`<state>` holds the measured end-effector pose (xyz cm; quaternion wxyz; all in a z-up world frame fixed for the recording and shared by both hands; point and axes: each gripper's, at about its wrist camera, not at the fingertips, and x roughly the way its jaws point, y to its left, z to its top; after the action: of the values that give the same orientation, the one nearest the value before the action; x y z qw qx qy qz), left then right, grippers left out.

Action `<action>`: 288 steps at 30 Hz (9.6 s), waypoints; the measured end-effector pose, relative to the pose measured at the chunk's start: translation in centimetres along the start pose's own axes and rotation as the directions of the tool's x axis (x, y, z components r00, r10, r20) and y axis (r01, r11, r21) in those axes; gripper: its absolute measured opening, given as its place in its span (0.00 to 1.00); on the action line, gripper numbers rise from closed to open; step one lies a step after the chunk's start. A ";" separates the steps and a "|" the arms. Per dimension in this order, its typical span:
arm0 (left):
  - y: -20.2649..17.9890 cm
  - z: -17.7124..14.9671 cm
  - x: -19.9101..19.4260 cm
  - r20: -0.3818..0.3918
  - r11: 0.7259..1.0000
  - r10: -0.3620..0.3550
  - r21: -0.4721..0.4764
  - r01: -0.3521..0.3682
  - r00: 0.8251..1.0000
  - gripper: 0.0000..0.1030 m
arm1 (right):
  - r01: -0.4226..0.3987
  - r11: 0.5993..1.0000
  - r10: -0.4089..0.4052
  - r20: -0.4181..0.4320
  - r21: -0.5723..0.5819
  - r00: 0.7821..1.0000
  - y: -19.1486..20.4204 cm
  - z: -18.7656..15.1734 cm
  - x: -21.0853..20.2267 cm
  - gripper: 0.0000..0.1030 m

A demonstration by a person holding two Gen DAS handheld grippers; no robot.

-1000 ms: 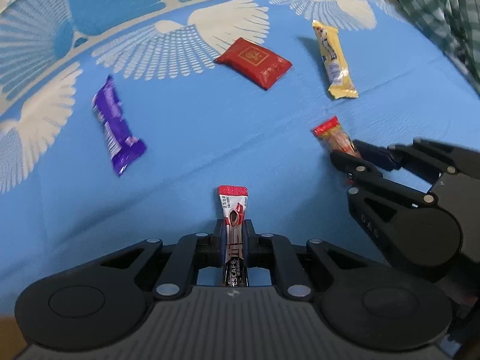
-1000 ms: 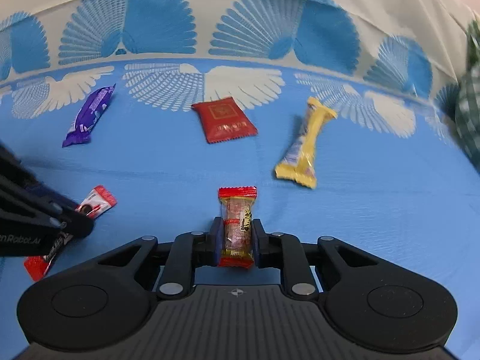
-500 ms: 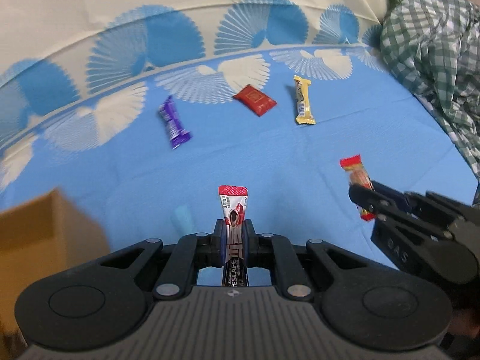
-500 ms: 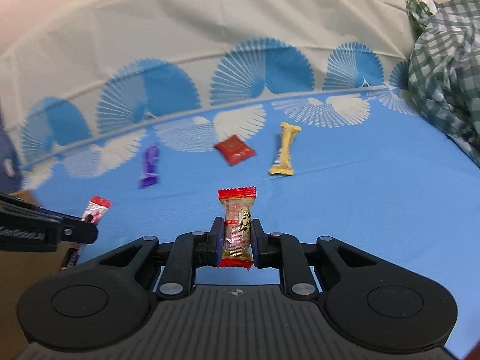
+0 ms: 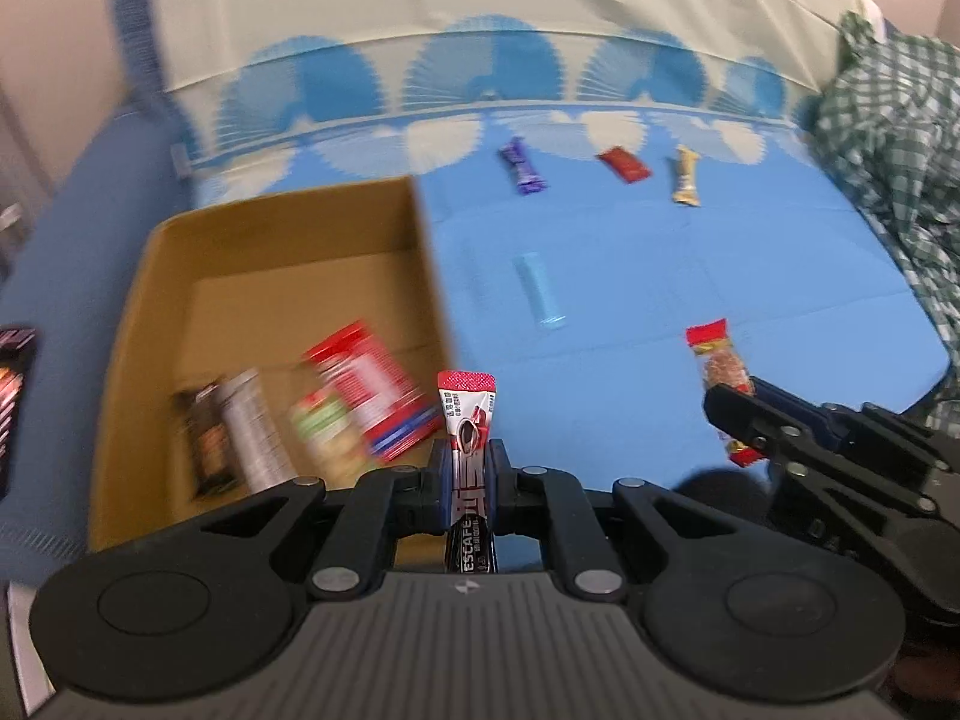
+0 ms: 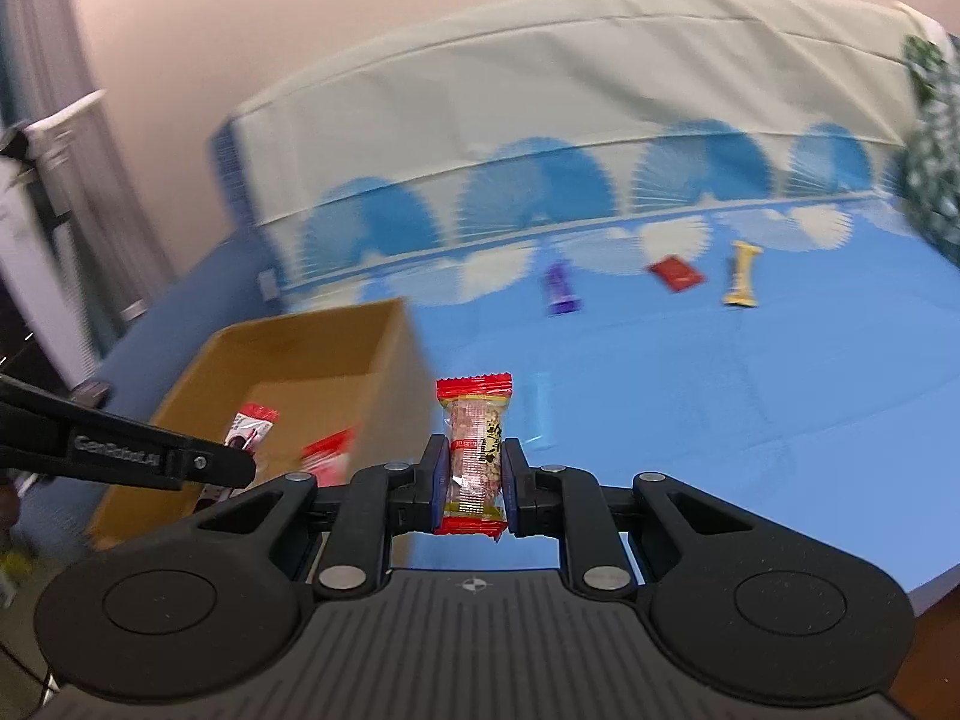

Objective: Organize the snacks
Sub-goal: 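Carry the stick candy with the left tool while the right tool carries the red-capped candy over the box, then lower and open the left tool in the box while the right tool releases its candy, then withdraw both tools from the box toward the purple and yellow bars, then grasp the purple bar with the left tool while the right tool grasps the yellow bar, then carry the purple bar with the left tool while the right tool carries the yellow bar into the box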

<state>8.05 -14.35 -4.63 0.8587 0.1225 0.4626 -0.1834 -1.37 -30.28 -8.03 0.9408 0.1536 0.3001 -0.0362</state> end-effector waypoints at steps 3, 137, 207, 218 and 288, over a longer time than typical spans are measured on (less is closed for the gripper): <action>2.3 -2.7 -2.4 0.010 0.998 0.040 -0.049 -0.039 0.999 0.11 | -0.052 0.998 0.052 0.000 -0.042 0.999 3.0 -1.1 -1.9 0.19; 13.8 -8.1 3.2 -0.123 0.949 0.185 -0.236 -0.210 0.975 1.00 | -0.064 0.970 0.018 -0.193 -0.234 0.981 15.2 -2.1 5.2 0.96; 2.7 -1.9 -1.2 -0.003 0.983 0.154 -0.103 -0.153 0.988 1.00 | 0.087 0.996 -0.089 0.056 0.031 0.994 2.8 -1.9 -4.3 0.99; -4.9 12.9 9.7 0.004 0.997 0.065 -0.050 -0.065 0.998 1.00 | 0.293 0.942 -0.309 0.083 0.163 0.947 -11.9 4.6 2.4 0.99; 6.3 -4.8 -6.3 0.141 0.972 0.028 -0.235 0.006 0.990 0.10 | -0.079 0.997 0.078 0.066 0.012 0.995 5.0 -0.9 -5.7 0.23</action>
<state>3.94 -5.50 -1.68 0.8991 0.0093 0.4176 -0.1311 -5.78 -25.36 -4.09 0.9496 0.1710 0.2626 -0.0066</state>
